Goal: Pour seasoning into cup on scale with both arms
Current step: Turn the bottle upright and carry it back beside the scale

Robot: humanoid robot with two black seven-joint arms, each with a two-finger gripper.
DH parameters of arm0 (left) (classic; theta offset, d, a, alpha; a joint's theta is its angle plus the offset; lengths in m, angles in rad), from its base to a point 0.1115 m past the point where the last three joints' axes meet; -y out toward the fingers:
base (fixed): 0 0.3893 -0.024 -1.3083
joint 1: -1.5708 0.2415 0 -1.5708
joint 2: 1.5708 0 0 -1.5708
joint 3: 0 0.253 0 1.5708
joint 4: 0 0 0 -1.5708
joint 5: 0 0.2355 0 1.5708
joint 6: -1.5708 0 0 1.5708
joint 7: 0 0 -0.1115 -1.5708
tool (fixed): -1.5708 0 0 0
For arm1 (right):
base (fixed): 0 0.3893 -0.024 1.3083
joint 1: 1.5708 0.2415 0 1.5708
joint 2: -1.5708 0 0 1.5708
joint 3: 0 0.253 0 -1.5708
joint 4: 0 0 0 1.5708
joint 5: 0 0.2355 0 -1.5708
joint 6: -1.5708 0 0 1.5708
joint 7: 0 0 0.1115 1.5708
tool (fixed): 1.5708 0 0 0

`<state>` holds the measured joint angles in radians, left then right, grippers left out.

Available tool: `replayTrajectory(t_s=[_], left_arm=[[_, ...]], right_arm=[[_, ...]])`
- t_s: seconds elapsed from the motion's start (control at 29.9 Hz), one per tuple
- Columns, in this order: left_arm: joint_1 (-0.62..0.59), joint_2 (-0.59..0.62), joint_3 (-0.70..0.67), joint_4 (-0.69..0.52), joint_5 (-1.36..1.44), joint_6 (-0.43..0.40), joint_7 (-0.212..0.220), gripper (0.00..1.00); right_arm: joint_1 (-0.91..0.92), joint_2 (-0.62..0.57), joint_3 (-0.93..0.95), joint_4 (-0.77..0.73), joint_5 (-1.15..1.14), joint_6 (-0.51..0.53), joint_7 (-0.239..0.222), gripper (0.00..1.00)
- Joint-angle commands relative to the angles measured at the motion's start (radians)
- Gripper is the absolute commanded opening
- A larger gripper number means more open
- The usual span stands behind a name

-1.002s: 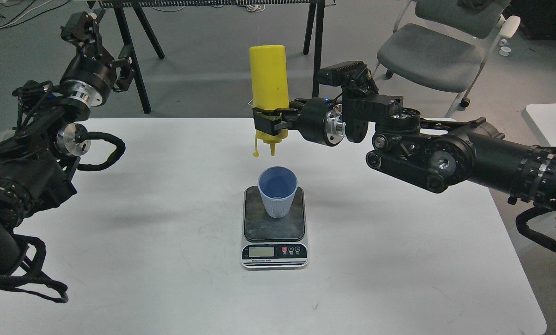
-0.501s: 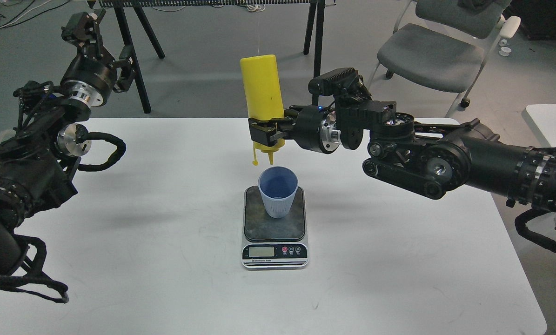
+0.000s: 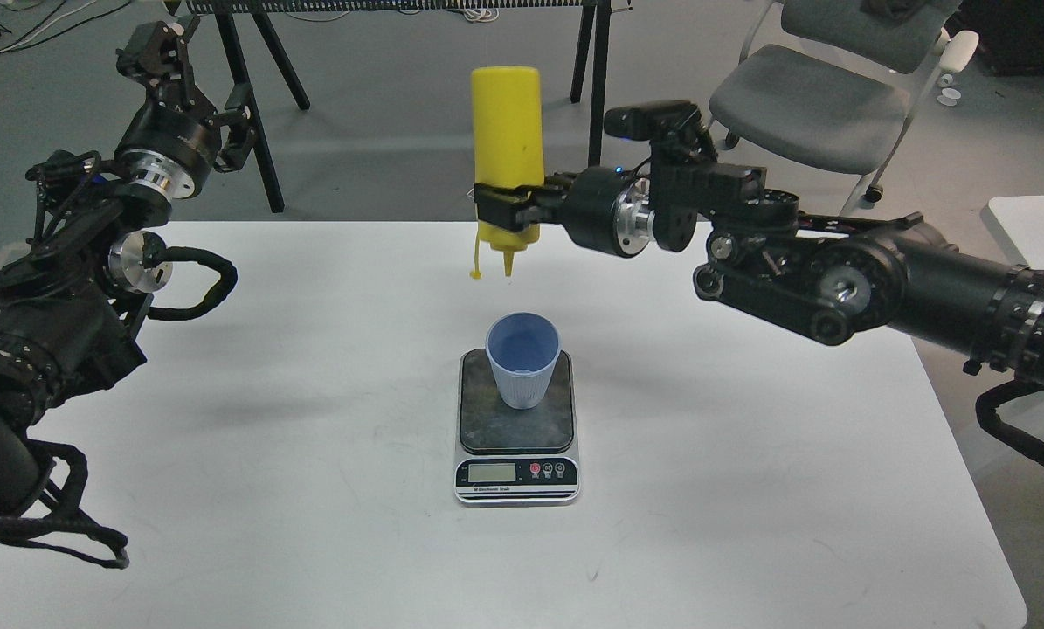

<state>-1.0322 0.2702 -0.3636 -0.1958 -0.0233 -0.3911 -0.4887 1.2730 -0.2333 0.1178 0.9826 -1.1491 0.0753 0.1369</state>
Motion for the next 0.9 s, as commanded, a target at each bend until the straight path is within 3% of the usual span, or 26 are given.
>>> replayTrajectory(t_s=[0.0, 0.1, 0.23, 0.33, 0.43, 0.7, 0.87], left_arm=[[0.0, -0.002, -0.001, -0.002, -0.001, 0.003, 0.0, 0.89], [0.0, -0.012, 0.0, 0.001, 0.0, 0.002, 0.0, 0.89], [0.0, -0.017, 0.0, 0.001, 0.0, 0.006, 0.0, 0.89], [-0.003, -0.019, 0.0, 0.001, 0.0, 0.009, 0.0, 0.89], [-0.005, -0.019, 0.002, 0.001, 0.002, 0.009, 0.0, 0.89], [-0.006, -0.025, -0.009, 0.001, -0.001, 0.003, 0.0, 0.89], [-0.008, -0.023, -0.005, 0.001, 0.0, 0.002, 0.0, 0.89]], right_arm=[[-0.027, -0.095, 0.175, 0.001, 0.361, 0.079, 0.001, 0.38], [-0.096, -0.155, 0.294, -0.007, 0.651, 0.176, 0.006, 0.38], [-0.251, -0.218, 0.481, -0.01, 1.056, 0.413, -0.008, 0.38], [-0.418, -0.227, 0.589, 0.002, 1.424, 0.413, -0.037, 0.38], [-0.539, -0.23, 0.66, 0.056, 1.63, 0.413, -0.034, 0.39], [-0.861, -0.213, 0.825, 0.182, 1.75, 0.413, 0.01, 0.39], [-0.983, -0.201, 0.846, 0.237, 1.747, 0.413, 0.087, 0.39]])
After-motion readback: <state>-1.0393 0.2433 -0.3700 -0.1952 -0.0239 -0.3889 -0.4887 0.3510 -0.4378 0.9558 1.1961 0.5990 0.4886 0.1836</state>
